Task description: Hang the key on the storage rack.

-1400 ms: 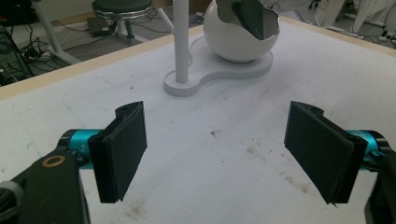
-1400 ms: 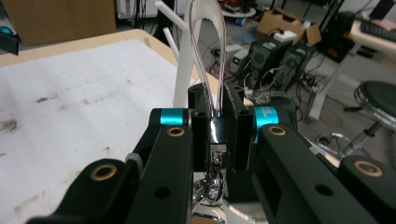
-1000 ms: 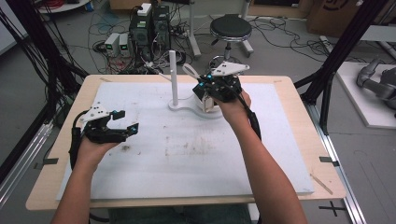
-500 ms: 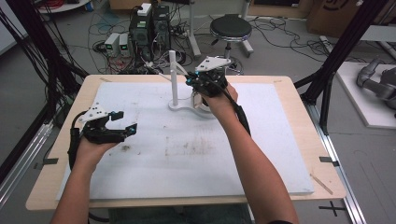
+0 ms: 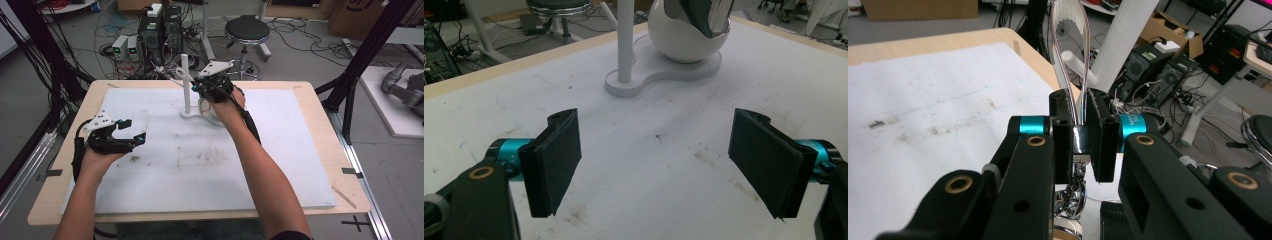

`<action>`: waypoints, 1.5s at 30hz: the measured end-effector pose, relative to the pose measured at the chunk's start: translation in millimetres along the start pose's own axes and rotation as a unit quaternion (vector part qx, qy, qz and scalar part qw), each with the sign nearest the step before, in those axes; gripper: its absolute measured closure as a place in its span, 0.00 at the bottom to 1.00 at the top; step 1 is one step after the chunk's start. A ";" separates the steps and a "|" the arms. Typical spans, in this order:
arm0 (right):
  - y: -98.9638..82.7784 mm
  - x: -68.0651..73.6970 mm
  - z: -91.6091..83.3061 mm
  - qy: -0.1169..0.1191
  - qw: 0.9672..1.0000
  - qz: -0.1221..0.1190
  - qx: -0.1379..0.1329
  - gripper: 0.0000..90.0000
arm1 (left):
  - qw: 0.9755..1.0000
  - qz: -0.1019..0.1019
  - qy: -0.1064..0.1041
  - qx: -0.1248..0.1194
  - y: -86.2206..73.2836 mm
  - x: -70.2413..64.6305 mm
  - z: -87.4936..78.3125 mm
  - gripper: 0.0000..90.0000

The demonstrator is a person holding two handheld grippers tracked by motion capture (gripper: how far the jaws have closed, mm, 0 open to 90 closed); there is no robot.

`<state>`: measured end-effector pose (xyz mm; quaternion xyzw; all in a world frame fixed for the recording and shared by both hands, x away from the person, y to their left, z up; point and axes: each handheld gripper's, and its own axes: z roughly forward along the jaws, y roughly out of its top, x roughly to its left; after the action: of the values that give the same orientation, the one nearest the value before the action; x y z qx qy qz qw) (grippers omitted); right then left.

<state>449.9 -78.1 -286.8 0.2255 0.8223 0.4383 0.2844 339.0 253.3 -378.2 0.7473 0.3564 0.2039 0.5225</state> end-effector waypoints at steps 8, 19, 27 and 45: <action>-3.4 -0.4 8.0 -0.002 1.000 0.000 0.015 0.92 | 1.000 -0.002 0.002 -0.002 -0.9 1.5 -1.6 0.23; -11.2 -1.4 16.1 -0.013 0.999 0.003 0.035 0.92 | 1.000 -0.003 0.004 -0.002 -1.7 2.7 -3.0 0.23; -21.5 -2.8 17.1 -0.014 0.999 0.017 0.045 0.86 | 1.000 -0.003 0.004 0.000 -2.0 2.9 -2.7 0.23; -31.9 -5.6 -18.3 -0.016 1.000 0.009 0.025 0.56 | 1.000 0.000 0.003 -0.001 -0.7 1.5 -3.3 0.23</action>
<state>438.0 -108.8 -304.1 0.2474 0.8261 0.4165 0.2880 337.5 256.7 -377.8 0.7462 0.3579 0.2060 0.5222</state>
